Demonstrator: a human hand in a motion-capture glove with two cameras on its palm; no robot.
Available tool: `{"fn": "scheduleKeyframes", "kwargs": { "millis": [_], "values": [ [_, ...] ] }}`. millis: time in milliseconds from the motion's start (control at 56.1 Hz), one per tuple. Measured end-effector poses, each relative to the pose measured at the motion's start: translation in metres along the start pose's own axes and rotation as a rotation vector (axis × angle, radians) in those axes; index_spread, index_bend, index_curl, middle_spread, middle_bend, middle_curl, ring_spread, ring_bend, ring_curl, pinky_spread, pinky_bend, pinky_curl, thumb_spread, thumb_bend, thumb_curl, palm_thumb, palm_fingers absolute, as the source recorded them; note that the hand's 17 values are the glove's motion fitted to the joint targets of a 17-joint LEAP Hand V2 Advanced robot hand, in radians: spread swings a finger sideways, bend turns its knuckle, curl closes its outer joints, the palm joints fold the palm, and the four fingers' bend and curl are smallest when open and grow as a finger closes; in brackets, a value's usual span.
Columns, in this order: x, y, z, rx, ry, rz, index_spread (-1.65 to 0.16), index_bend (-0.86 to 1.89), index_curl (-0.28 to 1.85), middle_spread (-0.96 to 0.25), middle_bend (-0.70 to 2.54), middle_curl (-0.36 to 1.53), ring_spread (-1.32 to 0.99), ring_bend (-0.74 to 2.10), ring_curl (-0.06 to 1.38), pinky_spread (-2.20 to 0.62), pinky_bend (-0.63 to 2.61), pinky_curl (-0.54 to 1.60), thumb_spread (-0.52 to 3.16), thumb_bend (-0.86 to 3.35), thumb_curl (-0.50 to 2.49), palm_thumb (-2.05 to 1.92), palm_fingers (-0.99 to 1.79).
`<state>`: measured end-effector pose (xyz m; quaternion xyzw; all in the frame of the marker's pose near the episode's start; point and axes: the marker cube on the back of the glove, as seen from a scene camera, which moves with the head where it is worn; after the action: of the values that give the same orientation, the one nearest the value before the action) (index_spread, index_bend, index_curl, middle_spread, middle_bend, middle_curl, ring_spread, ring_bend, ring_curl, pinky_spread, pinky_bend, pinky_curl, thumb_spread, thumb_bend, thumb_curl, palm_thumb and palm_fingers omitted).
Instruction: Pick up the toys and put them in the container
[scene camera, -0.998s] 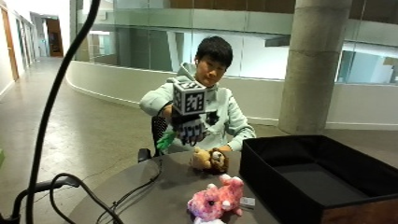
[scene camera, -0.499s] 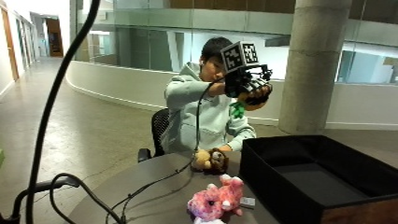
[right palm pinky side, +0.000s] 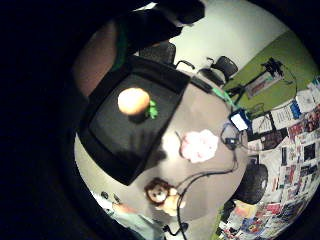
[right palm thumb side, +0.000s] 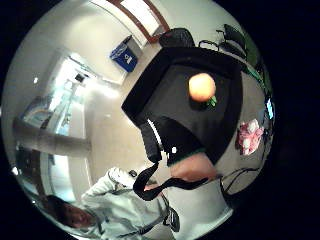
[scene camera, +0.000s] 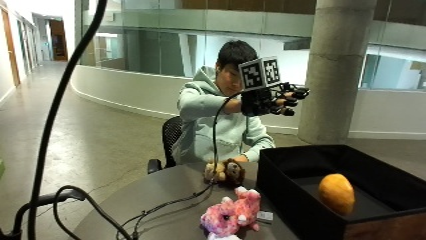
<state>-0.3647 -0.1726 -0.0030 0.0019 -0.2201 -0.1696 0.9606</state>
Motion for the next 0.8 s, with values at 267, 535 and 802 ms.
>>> {"fn": "scheduleKeyframes", "kwargs": {
  "millis": [267, 535, 802],
  "values": [
    [0.097, 0.024, 0.022, 0.003, 0.023, 0.182, -0.23, 0.08, 0.26, 0.00, 0.11, 0.31, -0.02, 0.18, 0.28, 0.05, 0.80, 0.39, 1.28, -0.02, 0.42, -0.01, -0.28],
    [0.192, 0.034, 0.137, -0.272, 0.097, 0.279, -0.24, 0.09, 0.22, 0.00, 0.13, 0.27, -0.02, 0.17, 0.28, 0.06, 0.78, 0.37, 1.35, -0.01, 0.37, 0.04, -0.24],
    [0.210, 0.067, 0.204, -0.232, 0.046, 0.331, -0.27, 0.59, 0.34, -0.01, 0.20, 0.28, -0.04, 0.25, 0.24, 0.06, 0.60, 0.30, 1.40, 0.09, 0.39, 0.23, 0.34]
  ]
}}
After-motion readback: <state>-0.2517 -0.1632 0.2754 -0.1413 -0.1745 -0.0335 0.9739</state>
